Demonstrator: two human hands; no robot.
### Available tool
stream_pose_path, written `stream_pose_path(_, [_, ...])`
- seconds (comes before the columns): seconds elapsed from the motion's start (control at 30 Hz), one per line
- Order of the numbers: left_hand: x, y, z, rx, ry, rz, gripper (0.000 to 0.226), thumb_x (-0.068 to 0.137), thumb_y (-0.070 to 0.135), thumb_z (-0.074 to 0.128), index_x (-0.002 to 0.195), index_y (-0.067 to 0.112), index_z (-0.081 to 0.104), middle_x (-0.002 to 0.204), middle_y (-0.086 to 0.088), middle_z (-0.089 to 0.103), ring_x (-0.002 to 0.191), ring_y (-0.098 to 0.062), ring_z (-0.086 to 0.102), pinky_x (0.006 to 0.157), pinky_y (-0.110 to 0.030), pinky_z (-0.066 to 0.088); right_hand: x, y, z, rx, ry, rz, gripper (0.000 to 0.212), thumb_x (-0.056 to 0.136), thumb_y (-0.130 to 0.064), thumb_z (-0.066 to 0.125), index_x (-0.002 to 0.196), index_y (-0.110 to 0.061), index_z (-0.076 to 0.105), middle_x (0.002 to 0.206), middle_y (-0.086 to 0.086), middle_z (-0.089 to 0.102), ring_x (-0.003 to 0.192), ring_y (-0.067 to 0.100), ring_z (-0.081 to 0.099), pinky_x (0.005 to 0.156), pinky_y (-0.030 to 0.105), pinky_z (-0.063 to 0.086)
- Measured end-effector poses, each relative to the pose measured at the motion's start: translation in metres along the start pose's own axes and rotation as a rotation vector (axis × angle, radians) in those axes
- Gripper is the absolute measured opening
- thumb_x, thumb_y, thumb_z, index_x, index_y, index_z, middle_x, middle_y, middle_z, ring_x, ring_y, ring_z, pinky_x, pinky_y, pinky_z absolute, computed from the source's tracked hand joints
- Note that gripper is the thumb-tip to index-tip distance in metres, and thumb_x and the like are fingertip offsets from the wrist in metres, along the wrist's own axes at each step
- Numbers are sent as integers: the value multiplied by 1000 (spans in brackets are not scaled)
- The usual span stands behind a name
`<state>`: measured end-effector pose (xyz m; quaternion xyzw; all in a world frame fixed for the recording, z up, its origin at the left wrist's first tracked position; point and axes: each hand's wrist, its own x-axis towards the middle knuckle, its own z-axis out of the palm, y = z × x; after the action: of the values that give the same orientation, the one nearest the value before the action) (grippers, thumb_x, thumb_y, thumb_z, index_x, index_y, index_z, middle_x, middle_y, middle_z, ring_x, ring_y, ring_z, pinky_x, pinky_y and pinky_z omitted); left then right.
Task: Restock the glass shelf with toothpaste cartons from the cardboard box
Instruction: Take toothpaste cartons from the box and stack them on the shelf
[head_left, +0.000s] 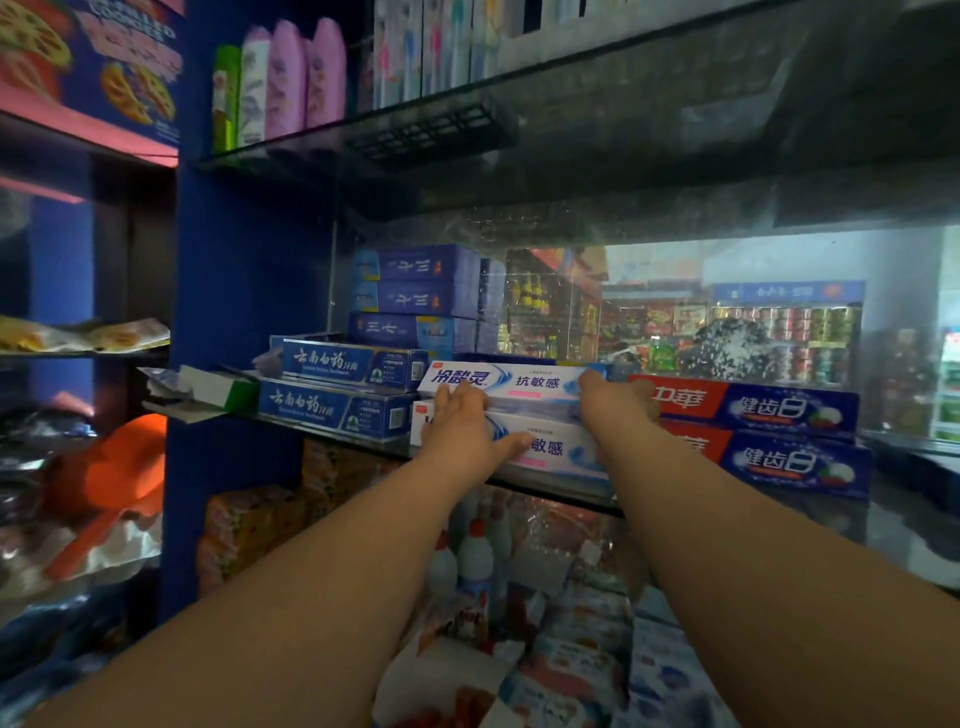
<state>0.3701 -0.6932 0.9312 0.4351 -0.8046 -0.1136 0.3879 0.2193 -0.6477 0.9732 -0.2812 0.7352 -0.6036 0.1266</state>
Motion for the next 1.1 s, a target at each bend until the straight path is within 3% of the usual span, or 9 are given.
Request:
stream_pose_path(0.07, [1, -1, -1, 18, -28, 11, 84, 82, 53, 63, 147, 20, 21, 159, -2, 9, 148, -24, -1, 119, -48, 15, 0, 1, 1, 138, -106, 16, 61, 93, -33, 50, 145, -18, 23, 131, 13, 48, 102, 32, 54, 57, 34, 53])
stream_pose_path(0.1, [3, -3, -1, 60, -52, 21, 89, 83, 56, 60, 151, 22, 13, 161, -1, 5, 148, -24, -6, 120, -47, 10, -1, 1, 1, 161, -151, 7, 59, 93, -29, 50, 145, -20, 23, 129, 13, 49, 99, 32, 56, 50, 30, 50])
stream_pose_path(0.23, [7, -9, -1, 217, -99, 42, 91, 86, 64, 48, 153, 20, 5, 162, -2, -2, 148, -26, -9, 119, -44, 4, -2, 6, 9, 99, -172, -116, 54, 92, -32, 52, 141, -22, 32, 125, 13, 55, 102, 36, 60, 82, 50, 55])
stream_pose_path(0.37, [6, -12, -5, 200, -88, 55, 91, 88, 62, 47, 153, 16, 6, 162, -2, 1, 149, -24, -6, 120, -41, 4, -3, 8, 8, 127, -178, -147, 52, 91, -34, 53, 138, -21, 38, 121, 12, 57, 100, 34, 61, 85, 51, 54])
stream_pose_path(0.5, [7, -16, -6, 211, -83, 60, 87, 89, 60, 46, 154, 15, 10, 162, -1, 3, 149, -24, -6, 120, -41, 3, -2, 11, 7, 228, -202, -79, 57, 93, -35, 53, 143, -22, 29, 117, 8, 55, 91, 29, 62, 56, 34, 55])
stream_pose_path(0.57, [6, -16, -6, 204, -84, 64, 86, 89, 60, 46, 154, 15, 10, 162, -1, 3, 149, -24, -6, 120, -40, 3, -4, 10, 7, 264, -213, -44, 58, 93, -38, 53, 143, -24, 28, 119, 10, 54, 94, 30, 63, 52, 32, 53])
stream_pose_path(0.63, [8, -18, -7, 191, -75, 58, 88, 89, 60, 47, 154, 15, 10, 162, -2, 3, 149, -25, -6, 120, -40, 3, -6, 8, 12, 264, -196, -26, 60, 90, -43, 53, 142, -25, 28, 123, 11, 54, 99, 33, 62, 65, 41, 59])
stream_pose_path(0.73, [10, -21, -8, 174, -54, 24, 90, 87, 62, 48, 153, 14, 8, 162, -3, 4, 148, -25, -7, 120, -41, 4, -11, 4, 21, 185, -102, -85, 60, 84, -50, 51, 132, -18, 36, 122, 11, 56, 102, 34, 60, 86, 50, 54])
stream_pose_path(1.1, [6, -27, -8, 187, -77, 36, 85, 88, 61, 46, 154, 23, 8, 162, -4, -2, 148, -25, -13, 119, -43, 1, -9, 6, 31, 40, 33, -211, 78, 83, -59, 49, 145, -18, 25, 143, 11, 39, 125, 35, 46, 99, 55, 43])
